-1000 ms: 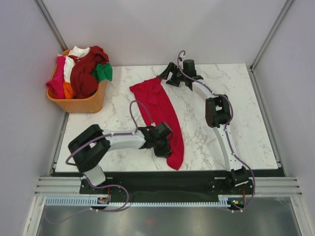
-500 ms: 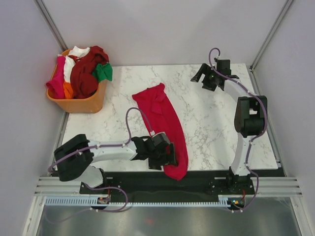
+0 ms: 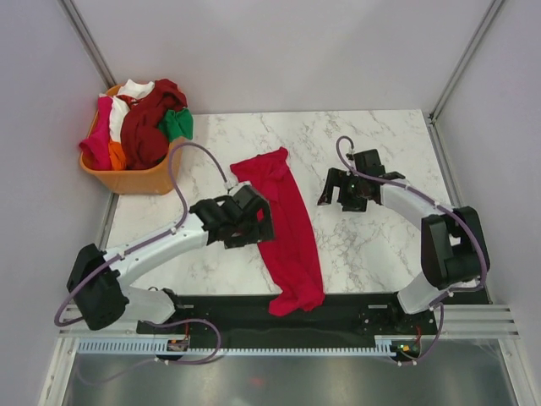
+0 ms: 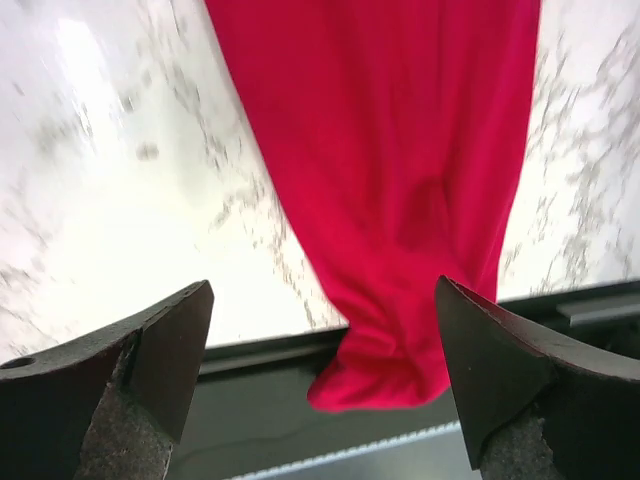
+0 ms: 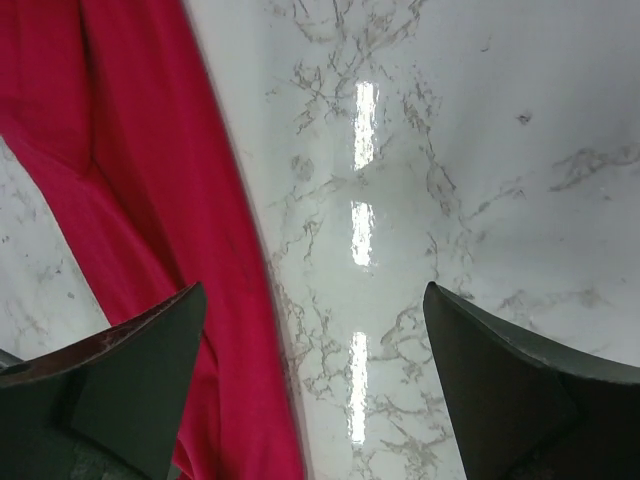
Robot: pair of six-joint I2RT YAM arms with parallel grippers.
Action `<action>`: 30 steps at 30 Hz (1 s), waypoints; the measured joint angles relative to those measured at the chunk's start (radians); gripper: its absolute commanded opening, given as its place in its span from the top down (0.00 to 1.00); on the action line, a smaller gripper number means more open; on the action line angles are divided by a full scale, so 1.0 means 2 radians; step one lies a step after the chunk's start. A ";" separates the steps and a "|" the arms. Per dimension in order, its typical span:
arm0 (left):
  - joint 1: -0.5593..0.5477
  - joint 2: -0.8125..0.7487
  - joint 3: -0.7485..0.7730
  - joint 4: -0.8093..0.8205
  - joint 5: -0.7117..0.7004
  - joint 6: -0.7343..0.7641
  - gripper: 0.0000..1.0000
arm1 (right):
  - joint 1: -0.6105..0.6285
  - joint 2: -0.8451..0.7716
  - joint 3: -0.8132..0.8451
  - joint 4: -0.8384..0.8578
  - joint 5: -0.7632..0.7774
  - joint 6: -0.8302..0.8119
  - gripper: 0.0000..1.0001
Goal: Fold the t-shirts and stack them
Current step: Fold the tshirt
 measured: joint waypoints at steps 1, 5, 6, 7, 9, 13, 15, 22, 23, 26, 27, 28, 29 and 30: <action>0.013 0.013 0.018 -0.003 -0.006 0.014 0.04 | -0.002 -0.015 -0.006 -0.003 0.002 -0.002 0.02; 0.062 0.116 0.122 -0.015 -0.024 0.066 0.09 | -0.004 -0.065 -0.011 -0.001 0.009 -0.007 0.02; 0.071 0.142 0.148 -0.014 -0.031 0.075 0.11 | -0.004 -0.072 -0.011 -0.001 0.010 -0.008 0.02; 0.082 0.176 0.180 -0.013 -0.034 0.087 0.14 | -0.003 -0.080 -0.011 0.000 0.010 -0.009 0.02; 0.101 0.238 0.242 -0.014 -0.044 0.105 0.16 | -0.003 -0.089 -0.011 -0.002 0.012 -0.013 0.02; 0.137 0.346 0.353 -0.010 -0.049 0.135 0.22 | -0.003 -0.102 -0.011 -0.013 0.017 -0.020 0.02; 0.152 0.399 0.406 -0.010 -0.049 0.149 0.23 | -0.003 -0.112 -0.011 -0.019 0.019 -0.022 0.02; 0.185 0.541 0.530 -0.018 -0.052 0.179 0.25 | -0.003 -0.139 -0.011 -0.032 0.021 -0.029 0.02; 0.188 0.550 0.547 -0.029 -0.052 0.182 0.25 | -0.003 -0.141 -0.011 -0.033 0.020 -0.030 0.02; 0.198 0.576 0.600 -0.033 -0.028 0.186 0.21 | -0.003 -0.145 -0.011 -0.039 0.020 -0.030 0.02; 0.202 0.586 0.615 -0.032 -0.022 0.187 0.19 | -0.003 -0.147 -0.011 -0.041 0.019 -0.030 0.02; 0.209 0.601 0.638 -0.036 -0.012 0.191 0.14 | -0.003 -0.149 -0.011 -0.042 0.018 -0.030 0.02; 0.214 0.611 0.657 -0.039 -0.002 0.195 0.12 | -0.003 -0.150 -0.011 -0.042 0.018 -0.030 0.02; 0.221 0.627 0.687 -0.040 0.014 0.199 0.10 | -0.003 -0.150 -0.011 -0.043 0.016 -0.030 0.02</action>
